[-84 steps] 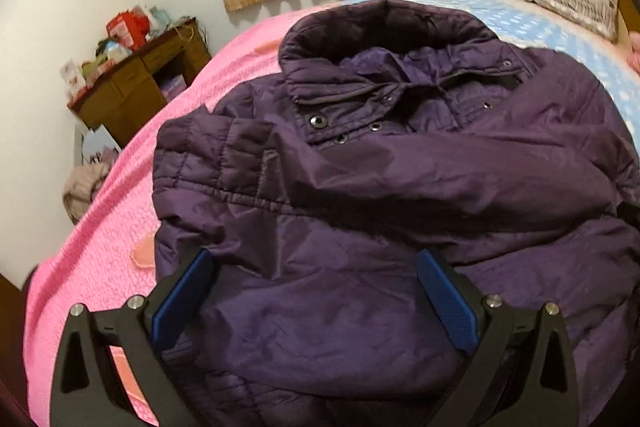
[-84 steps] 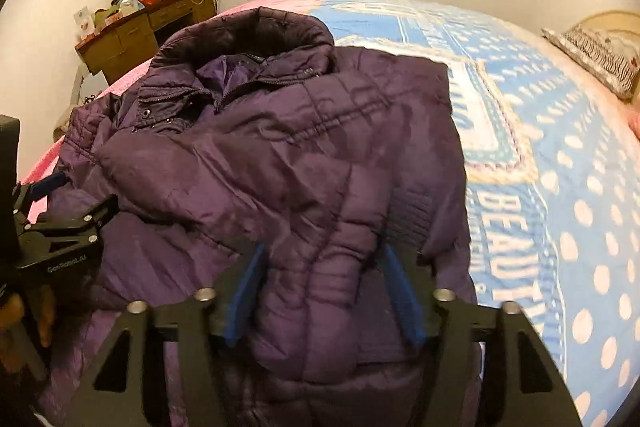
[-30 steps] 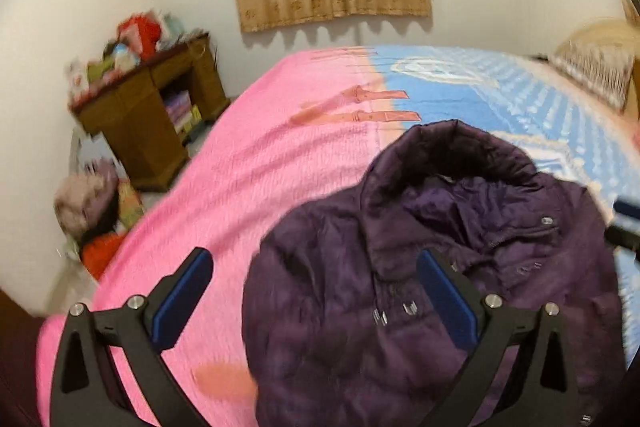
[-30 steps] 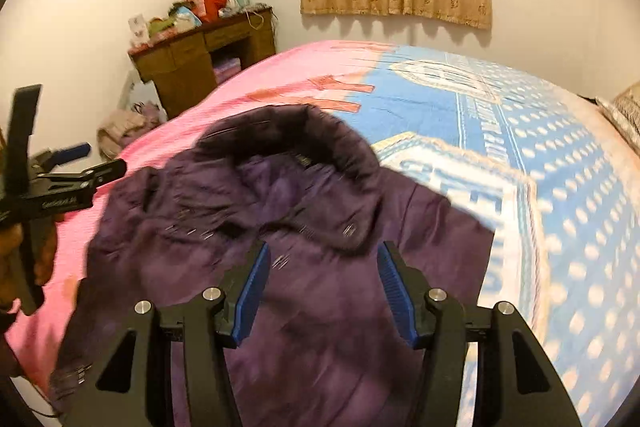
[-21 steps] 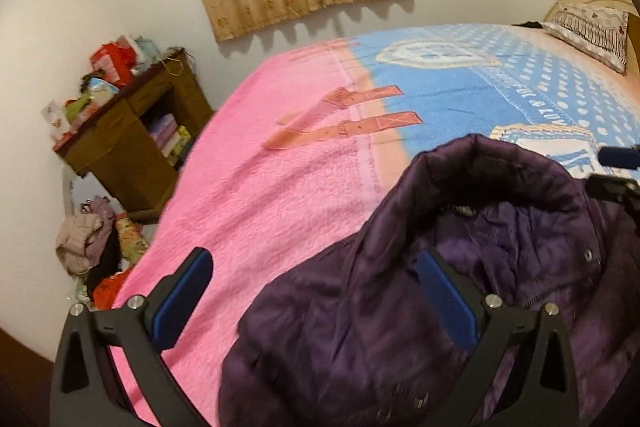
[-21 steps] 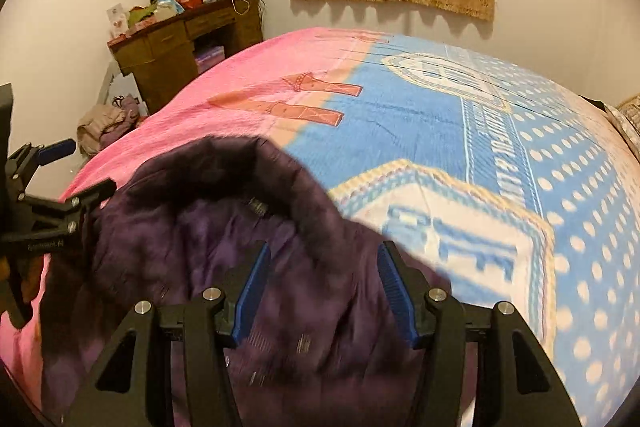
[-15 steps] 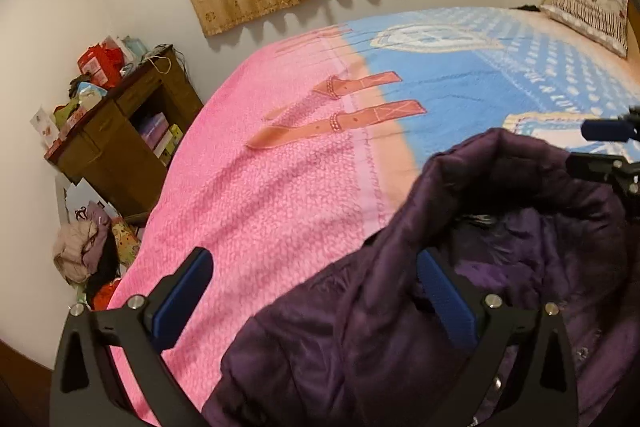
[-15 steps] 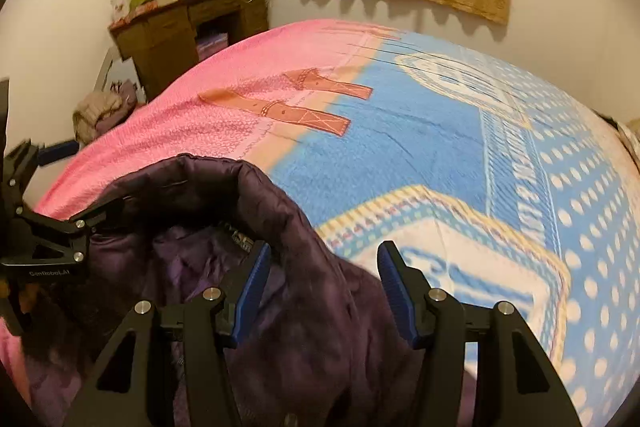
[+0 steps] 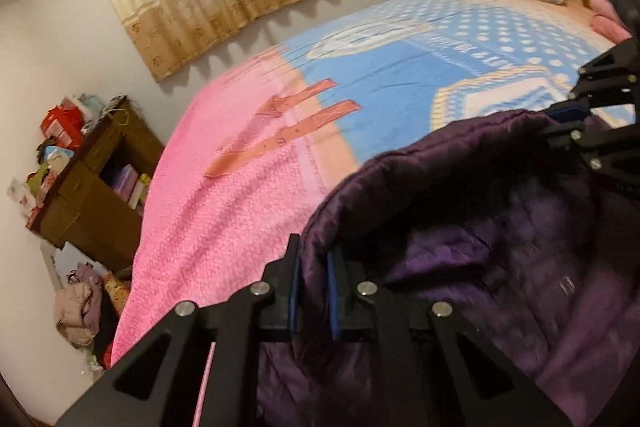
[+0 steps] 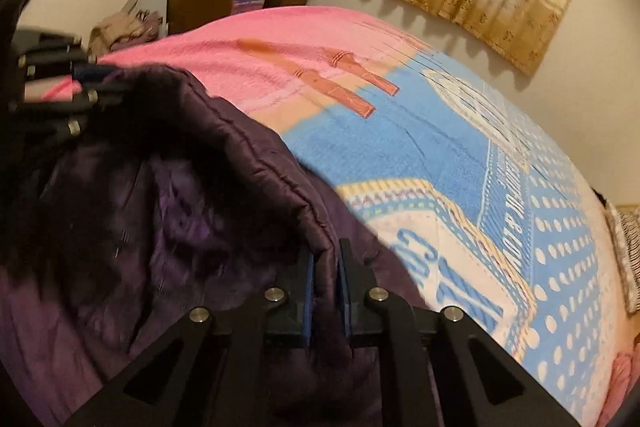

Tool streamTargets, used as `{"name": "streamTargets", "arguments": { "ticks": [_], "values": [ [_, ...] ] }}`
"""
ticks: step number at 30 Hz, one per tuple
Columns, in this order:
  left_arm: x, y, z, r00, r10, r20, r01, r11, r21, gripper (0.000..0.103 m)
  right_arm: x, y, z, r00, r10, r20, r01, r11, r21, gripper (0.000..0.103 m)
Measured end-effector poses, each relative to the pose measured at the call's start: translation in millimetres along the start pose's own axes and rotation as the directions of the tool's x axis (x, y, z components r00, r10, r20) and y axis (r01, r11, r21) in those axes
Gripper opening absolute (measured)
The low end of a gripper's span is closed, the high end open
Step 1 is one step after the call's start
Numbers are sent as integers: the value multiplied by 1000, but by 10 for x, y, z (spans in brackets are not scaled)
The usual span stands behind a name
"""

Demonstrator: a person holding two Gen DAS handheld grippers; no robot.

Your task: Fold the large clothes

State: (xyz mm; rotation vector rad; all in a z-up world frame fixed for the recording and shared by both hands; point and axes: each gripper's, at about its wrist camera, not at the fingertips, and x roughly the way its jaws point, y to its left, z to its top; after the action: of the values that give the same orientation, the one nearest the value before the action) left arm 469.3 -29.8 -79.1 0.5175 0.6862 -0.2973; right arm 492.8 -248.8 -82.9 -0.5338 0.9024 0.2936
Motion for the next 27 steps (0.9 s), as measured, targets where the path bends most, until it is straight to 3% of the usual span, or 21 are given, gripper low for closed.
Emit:
{"name": "streamTargets", "arguments": {
  "ticks": [4, 7, 15, 16, 18, 21, 24, 27],
  "values": [
    [-66, -196, -326, 999, -34, -18, 36, 994, 105, 11, 103, 101, -264, 997, -8, -74, 7, 1000, -16, 9],
    [-6, -368, -546, 999, -15, -45, 22, 986, 166, 11, 146, 222, -437, 995, -15, -98, 12, 999, -30, 9],
    [59, -478, -662, 1000, -3, -23, 6, 984, 177, 11, 18, 237, -409, 991, -17, -132, 15, 1000, -21, 14],
    [62, -471, -666, 1000, -6, -21, 9, 985, 171, 11, -65, 195, -372, 991, -4, -131, 5, 1000, 8, 16],
    [56, -473, -689, 1000, -3, -12, 5, 985, 174, 11, -244, 86, -314, 992, 37, -118, -25, 994, 103, 31],
    [77, -448, -690, 1000, -2, -7, 3, 984, 178, 11, -523, -95, -204, 995, 98, -23, -87, 954, 287, 44],
    [72, -466, -704, 1000, 0, -3, 0, 984, 181, 11, -574, -240, -76, 990, 121, 77, -143, 864, 483, 46],
    [67, -477, -713, 1000, -1, 1, 1, 984, 178, 11, -366, -166, 57, 994, 46, 100, -91, 854, 512, 46]
  ]
}}
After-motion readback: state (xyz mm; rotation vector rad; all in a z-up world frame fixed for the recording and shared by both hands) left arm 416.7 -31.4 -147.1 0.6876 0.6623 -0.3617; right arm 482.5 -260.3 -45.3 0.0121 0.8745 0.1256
